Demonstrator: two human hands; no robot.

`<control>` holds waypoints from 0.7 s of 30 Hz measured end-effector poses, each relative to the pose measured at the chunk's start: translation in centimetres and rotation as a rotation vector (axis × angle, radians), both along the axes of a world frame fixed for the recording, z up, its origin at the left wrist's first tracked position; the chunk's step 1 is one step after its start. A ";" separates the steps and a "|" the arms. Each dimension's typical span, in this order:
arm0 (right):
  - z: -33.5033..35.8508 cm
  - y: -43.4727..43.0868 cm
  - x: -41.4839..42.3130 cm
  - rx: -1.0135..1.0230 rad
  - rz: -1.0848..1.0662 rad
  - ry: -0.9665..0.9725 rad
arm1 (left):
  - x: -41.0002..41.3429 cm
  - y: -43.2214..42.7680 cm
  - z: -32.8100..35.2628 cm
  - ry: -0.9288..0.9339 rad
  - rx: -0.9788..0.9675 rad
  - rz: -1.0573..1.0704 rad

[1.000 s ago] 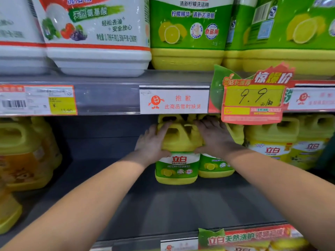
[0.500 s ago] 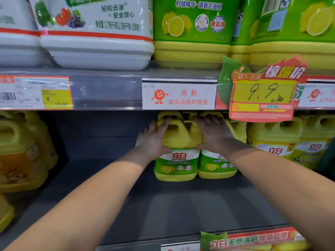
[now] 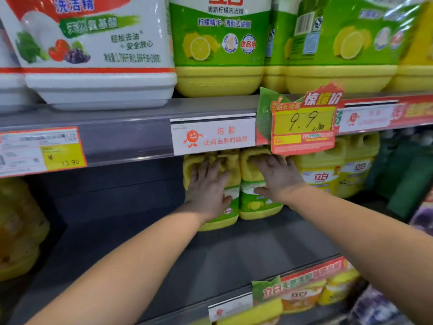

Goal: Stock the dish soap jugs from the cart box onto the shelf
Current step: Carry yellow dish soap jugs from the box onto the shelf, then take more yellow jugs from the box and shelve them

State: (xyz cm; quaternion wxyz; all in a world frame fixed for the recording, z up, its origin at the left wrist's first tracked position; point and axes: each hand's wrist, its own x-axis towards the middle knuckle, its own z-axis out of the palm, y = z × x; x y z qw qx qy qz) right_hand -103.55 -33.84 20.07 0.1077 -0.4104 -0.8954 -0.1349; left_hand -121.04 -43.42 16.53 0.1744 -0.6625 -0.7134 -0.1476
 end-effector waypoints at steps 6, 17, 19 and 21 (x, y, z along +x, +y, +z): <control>-3.4 -3.9 9.3 -0.100 -0.248 -0.051 | 7.5 2.2 -3.2 -0.031 -0.178 -0.241; -6.4 -13.4 31.0 -0.239 -0.694 -0.009 | 27.6 1.0 -4.9 0.121 -0.340 -0.603; -6.8 -15.2 35.0 -0.236 -0.743 0.012 | 31.2 0.2 -4.8 0.124 -0.357 -0.639; -7.2 -17.1 38.9 -0.247 -0.789 0.033 | 35.2 -0.7 -5.0 0.141 -0.346 -0.673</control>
